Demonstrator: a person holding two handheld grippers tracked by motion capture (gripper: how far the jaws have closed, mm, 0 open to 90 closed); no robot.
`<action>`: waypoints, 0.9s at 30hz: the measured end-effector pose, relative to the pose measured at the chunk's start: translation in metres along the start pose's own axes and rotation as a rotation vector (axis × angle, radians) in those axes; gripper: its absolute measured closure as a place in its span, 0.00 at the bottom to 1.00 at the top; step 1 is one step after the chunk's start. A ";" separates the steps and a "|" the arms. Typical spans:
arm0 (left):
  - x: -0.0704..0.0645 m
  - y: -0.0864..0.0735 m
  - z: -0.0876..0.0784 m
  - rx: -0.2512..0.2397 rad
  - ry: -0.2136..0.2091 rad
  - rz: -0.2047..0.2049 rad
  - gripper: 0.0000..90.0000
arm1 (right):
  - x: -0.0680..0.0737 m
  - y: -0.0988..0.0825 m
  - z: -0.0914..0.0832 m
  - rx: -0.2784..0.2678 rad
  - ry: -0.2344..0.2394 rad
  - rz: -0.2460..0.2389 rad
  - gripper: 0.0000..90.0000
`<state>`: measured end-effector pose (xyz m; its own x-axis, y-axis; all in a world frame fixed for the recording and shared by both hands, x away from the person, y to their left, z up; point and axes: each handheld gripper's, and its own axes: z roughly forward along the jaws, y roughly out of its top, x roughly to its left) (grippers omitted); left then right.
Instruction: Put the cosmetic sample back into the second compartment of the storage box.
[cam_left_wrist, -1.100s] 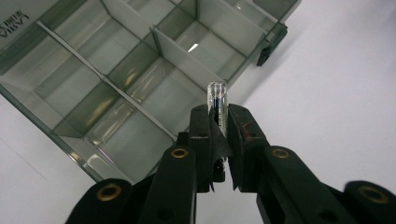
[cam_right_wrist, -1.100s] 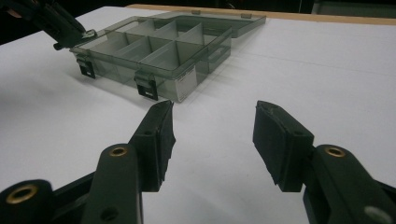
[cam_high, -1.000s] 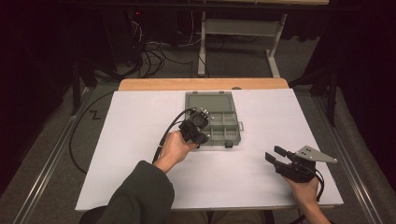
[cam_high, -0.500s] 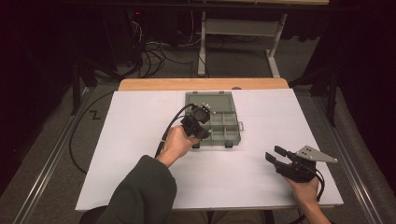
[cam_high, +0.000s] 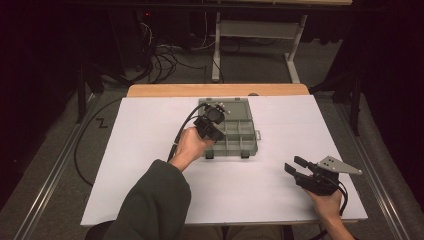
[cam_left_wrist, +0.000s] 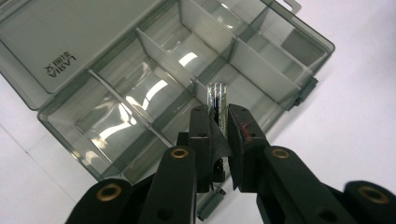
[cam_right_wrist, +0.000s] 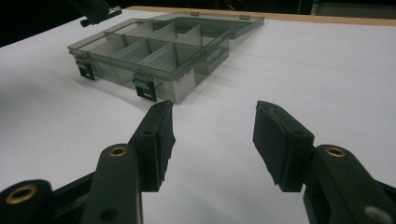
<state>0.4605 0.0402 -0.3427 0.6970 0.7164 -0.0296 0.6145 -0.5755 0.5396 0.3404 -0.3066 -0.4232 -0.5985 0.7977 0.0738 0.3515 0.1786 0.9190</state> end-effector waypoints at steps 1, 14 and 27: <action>0.001 0.001 0.000 -0.002 0.003 -0.003 0.89 | 0.000 0.000 0.000 0.000 0.000 0.000 0.55; 0.011 0.020 0.012 0.014 0.052 -0.018 0.89 | 0.000 0.000 0.001 0.002 0.004 -0.001 0.55; 0.019 0.028 0.031 0.042 0.089 -0.036 0.89 | 0.000 0.000 0.001 0.002 0.009 0.001 0.55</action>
<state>0.5023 0.0249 -0.3546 0.6396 0.7682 0.0277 0.6550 -0.5636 0.5033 0.3413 -0.3064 -0.4236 -0.6044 0.7929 0.0779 0.3533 0.1791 0.9182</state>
